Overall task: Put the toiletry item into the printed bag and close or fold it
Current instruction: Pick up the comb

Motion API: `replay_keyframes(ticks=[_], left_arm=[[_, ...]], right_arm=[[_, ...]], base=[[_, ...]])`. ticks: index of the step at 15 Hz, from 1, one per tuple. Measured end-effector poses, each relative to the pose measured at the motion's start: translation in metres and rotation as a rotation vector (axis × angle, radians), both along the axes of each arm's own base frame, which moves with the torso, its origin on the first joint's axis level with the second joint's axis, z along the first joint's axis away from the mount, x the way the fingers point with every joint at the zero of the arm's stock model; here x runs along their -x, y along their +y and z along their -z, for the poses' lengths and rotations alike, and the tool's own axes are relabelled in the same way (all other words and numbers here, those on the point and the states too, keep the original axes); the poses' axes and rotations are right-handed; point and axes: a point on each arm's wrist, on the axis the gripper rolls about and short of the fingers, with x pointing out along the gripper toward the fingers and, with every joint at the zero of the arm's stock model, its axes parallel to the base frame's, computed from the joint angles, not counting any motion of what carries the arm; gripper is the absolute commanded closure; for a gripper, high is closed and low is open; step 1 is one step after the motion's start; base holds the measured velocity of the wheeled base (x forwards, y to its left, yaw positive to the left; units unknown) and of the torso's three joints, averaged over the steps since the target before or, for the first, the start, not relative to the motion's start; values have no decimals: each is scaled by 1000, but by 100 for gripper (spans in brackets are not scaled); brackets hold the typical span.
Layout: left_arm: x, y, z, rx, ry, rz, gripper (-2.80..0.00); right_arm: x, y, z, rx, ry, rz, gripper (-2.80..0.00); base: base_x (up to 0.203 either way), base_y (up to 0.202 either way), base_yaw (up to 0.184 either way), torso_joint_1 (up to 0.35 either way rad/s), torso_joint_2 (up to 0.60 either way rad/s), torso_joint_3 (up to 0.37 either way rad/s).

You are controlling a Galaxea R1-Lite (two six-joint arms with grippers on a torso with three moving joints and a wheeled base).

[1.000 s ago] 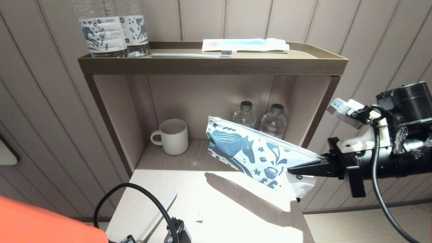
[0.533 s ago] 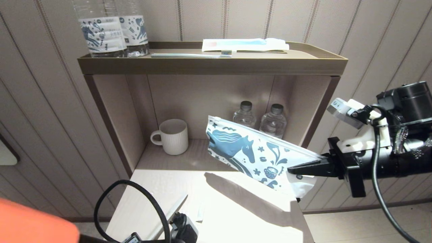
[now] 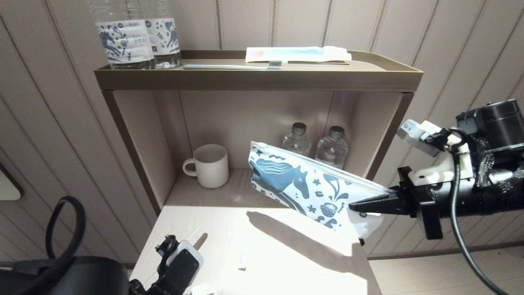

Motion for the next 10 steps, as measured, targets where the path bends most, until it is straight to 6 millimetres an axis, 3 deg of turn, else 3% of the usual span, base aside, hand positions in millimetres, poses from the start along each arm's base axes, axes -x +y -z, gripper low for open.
replay_keyframes(ticks=[5, 10], left_arm=[[-10, 23, -36, 137, -39, -25, 0], [-34, 43, -85, 364, -39, -7, 0]], right_arm=[[0, 2, 8, 21, -57, 16, 0], [3, 28, 22, 110, -224, 105, 0]], base=[[0, 0, 0, 0, 0, 0], [0, 0, 0, 0, 0, 0]])
